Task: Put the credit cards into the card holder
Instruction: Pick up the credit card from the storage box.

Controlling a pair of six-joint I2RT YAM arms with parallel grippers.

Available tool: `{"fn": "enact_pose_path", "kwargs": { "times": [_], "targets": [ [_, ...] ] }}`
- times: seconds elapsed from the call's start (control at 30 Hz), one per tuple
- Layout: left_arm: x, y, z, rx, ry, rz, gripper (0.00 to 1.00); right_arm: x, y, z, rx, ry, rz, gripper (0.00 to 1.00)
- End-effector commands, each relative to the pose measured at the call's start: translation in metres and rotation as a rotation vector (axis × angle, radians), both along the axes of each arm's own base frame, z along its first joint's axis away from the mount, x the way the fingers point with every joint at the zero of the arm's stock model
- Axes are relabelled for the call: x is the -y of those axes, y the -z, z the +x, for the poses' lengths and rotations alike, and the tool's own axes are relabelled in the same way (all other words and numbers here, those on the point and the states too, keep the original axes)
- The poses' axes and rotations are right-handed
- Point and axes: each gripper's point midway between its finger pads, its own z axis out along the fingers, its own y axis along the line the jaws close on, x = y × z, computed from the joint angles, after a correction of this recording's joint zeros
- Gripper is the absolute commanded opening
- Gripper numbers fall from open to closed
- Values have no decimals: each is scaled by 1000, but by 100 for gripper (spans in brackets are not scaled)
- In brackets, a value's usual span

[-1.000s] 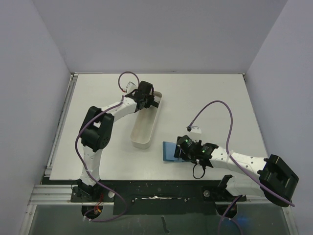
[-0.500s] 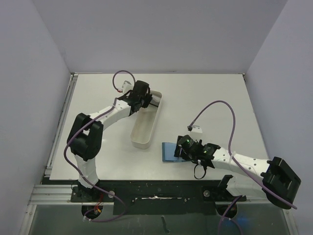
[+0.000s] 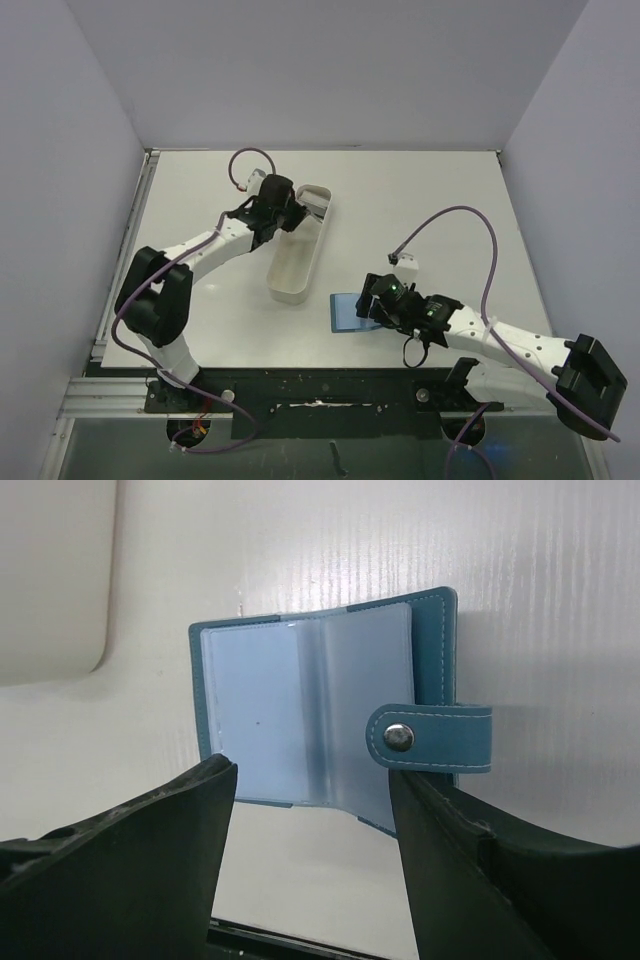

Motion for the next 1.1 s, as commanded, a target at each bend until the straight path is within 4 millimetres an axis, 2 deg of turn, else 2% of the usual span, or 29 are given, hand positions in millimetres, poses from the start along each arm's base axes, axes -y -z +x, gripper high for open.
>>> {"fn": "enact_pose_path", "kwargs": {
  "times": [0.0,0.27,0.47,0.6,0.83,0.9,0.93,1.07],
  "targets": [
    [13,-59,-19,193,197,-15,0,-8,-21,7,50,-5,83,63],
    [19,-67,-87,301,487,-31,0,-9,-18,3,25,1,154,60],
    [26,-52,-141,304,660,-89,0,-19,-23,1,27,-23,286,60],
    [32,-40,-168,294,736,-117,0,-22,-30,-1,53,-27,359,60],
    [49,-23,-201,266,850,-150,0,-24,-45,2,117,-43,449,62],
    [55,-25,-205,278,866,-171,0,-24,-49,3,129,-44,465,62],
    [55,-18,-211,261,875,-179,0,-25,-51,4,134,-47,472,62],
    [60,-14,-218,254,899,-223,0,-28,-59,6,148,-60,506,63]
  ]
}}
